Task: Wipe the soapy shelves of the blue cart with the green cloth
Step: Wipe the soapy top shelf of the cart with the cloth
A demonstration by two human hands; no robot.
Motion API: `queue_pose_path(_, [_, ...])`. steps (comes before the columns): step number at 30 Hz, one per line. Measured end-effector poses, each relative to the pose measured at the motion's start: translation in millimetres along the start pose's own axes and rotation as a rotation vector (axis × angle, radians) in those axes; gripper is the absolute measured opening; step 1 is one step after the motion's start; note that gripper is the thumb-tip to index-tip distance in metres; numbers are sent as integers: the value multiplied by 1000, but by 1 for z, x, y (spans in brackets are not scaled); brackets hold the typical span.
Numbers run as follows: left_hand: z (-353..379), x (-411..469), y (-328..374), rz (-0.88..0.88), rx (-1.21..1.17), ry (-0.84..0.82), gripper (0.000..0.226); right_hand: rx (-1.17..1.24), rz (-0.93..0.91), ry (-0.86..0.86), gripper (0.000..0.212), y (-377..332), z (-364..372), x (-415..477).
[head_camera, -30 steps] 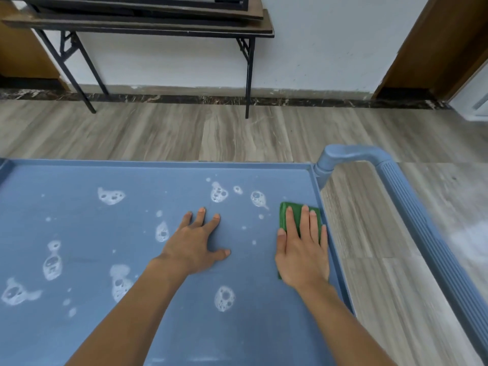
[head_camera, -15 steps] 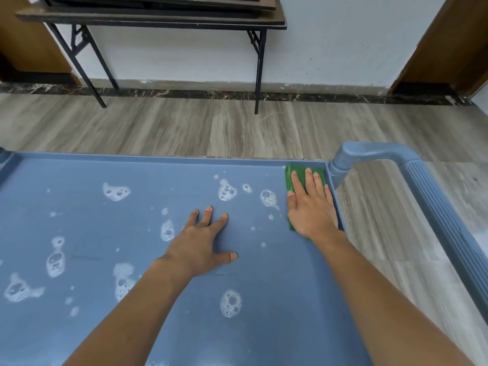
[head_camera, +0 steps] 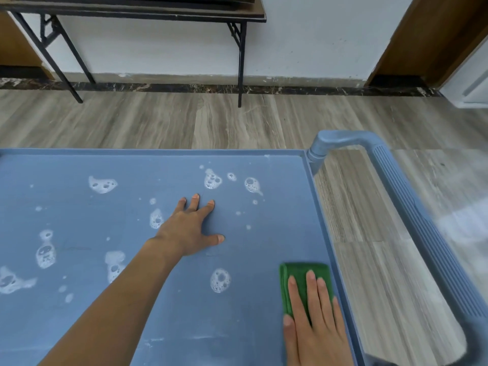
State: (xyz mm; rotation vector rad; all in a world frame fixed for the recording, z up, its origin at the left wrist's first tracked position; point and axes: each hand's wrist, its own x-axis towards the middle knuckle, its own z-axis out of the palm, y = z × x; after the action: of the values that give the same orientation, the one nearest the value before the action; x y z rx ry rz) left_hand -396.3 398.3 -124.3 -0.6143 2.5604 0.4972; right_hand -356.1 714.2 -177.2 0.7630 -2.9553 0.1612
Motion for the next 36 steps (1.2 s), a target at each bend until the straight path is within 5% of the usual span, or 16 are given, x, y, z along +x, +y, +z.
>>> queue_pose_path(9, [10, 8, -9, 16, -31, 18, 95, 111, 34, -39, 56, -1, -4, 11])
queue_pose_path(23, [22, 13, -16, 44, -75, 44, 96, 82, 76, -168, 62, -19, 32, 295])
queue_pose_path(36, [12, 14, -14, 17, -67, -6, 96, 87, -86, -176, 62, -70, 40, 267])
